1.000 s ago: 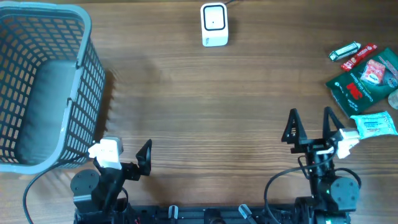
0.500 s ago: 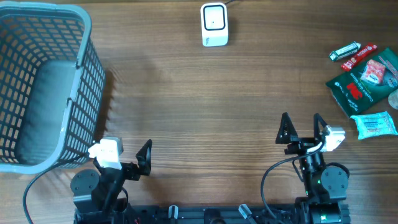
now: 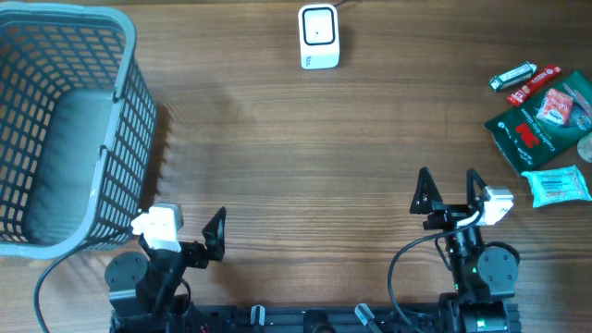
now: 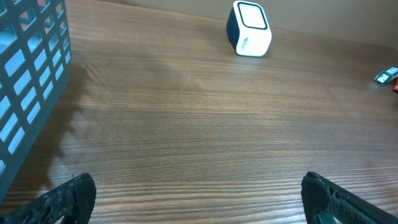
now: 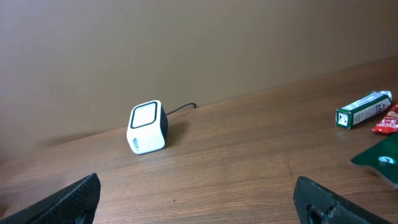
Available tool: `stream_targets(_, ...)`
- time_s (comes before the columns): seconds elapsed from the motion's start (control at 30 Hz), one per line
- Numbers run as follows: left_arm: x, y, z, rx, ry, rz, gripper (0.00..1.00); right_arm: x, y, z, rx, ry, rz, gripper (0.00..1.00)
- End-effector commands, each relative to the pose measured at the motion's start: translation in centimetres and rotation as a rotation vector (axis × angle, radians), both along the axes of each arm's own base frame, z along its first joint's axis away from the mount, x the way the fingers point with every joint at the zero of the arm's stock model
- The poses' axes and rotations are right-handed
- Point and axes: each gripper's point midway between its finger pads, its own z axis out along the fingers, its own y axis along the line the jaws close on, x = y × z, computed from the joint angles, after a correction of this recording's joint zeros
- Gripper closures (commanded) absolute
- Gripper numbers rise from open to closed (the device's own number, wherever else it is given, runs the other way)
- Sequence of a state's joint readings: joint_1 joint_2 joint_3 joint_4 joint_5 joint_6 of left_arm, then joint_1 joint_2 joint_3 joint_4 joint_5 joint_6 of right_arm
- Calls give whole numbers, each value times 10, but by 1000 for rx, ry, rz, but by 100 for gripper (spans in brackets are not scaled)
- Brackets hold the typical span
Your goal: Scan the item barcode
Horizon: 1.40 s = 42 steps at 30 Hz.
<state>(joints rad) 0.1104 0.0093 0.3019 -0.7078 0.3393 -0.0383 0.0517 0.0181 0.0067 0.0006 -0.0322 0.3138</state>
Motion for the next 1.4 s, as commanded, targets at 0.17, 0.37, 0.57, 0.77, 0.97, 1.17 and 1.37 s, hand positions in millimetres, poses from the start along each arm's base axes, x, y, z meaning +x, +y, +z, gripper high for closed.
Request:
stream_targets(0.17,8,-8,25,-4,-119,-50,0,-1,-1,3,4,-16,-6,0)
stream_targets(0.37,33,-15,41,23,-344,-85,0,-1,-1,3,4,-16,-5,0)
stream_targets(0.57,44,-6,30,43,-377,-18,0,-1,-1,3,5,-16,-5,1)
stream_targets(0.77,48,0,12,59,-357,17,0,-1,-1,3,4,-16,-6,0)
stream_targets(0.97,51,22,8,90,-338,144,0,-1,-1,3,4,-16,-5,0)
stream_targets(1.17,51,22,8,90,-338,143,0,-1,-1,3,4,-16,-5,0)
stream_targets(1.37,51,22,8,86,-337,144,0,-1,-1,3,4,-16,-6,0)
